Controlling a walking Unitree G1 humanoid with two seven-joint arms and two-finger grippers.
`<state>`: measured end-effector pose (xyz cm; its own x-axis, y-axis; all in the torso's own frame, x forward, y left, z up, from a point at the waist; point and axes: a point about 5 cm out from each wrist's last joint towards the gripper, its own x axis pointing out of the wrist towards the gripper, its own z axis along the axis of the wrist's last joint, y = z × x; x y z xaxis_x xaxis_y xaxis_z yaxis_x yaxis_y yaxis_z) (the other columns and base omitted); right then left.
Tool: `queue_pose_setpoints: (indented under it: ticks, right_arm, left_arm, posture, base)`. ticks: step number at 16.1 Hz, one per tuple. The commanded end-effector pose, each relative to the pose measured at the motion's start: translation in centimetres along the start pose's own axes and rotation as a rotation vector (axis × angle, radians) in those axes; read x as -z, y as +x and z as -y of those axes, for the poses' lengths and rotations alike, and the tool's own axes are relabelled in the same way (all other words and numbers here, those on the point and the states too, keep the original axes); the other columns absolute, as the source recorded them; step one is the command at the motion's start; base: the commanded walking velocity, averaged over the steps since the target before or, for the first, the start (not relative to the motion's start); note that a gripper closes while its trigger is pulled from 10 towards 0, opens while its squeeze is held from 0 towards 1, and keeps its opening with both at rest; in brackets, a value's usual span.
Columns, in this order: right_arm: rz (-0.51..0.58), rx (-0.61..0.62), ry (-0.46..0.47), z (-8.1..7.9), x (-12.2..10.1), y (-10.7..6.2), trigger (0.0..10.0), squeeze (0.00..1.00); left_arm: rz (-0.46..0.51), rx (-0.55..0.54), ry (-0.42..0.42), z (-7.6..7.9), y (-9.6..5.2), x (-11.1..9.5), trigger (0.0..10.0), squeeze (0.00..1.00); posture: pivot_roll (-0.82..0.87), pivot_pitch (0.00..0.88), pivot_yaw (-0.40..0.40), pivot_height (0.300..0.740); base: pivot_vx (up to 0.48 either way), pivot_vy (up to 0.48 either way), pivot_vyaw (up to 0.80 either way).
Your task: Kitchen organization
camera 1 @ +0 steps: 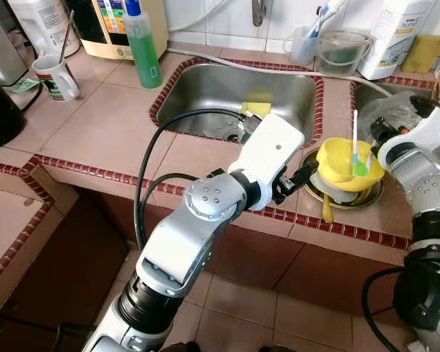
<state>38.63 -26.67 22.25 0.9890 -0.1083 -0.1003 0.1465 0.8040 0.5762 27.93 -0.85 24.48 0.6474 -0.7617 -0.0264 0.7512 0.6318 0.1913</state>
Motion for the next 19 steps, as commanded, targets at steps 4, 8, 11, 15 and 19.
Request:
queue_pose_setpoints:
  ticks: [4, 8, 11, 15, 19]
  right_arm:
    - [0.046, -0.204, 0.016, -2.7, -1.8, -0.4, 10.0, 0.0]
    - [0.064, -0.302, 0.016, -3.9, -2.8, -0.7, 10.0, 0.0]
    - [0.09, -0.353, 0.004, -4.4, -3.8, -1.0, 10.0, 0.0]
    - [0.133, -0.376, -0.006, -5.0, -5.1, -0.9, 10.0, 0.0]
    - [0.228, -0.387, -0.056, -5.6, -6.3, -1.0, 10.0, 0.0]
  left_arm:
    - [0.022, -0.008, 0.018, 0.0, 0.3, -0.5, 10.0, 0.0]
    - [0.037, -0.021, 0.02, -0.3, 0.7, -0.6, 10.0, 0.0]
    - [0.046, -0.044, 0.013, -0.9, 1.0, -0.5, 10.0, 0.0]
    - [0.06, -0.088, 0.0, -2.1, 1.3, -0.6, 10.0, 0.0]
    - [0.077, -0.158, -0.033, -3.7, 1.3, -0.3, 10.0, 0.0]
  posture:
    - [-0.08, 0.122, 0.015, 0.74]
    - [-0.09, 0.105, 0.007, 0.74]
    - [-0.09, 0.079, 0.004, 0.74]
    - [-0.09, 0.048, -0.001, 0.74]
    - [-0.08, 0.018, -0.015, 0.74]
  base:
    - [0.0, 0.0, 0.0]
    - [0.0, 0.0, 0.0]
    - [0.0, 0.0, 0.0]
    - [0.0, 0.0, 0.0]
    - [0.0, 0.0, 0.0]
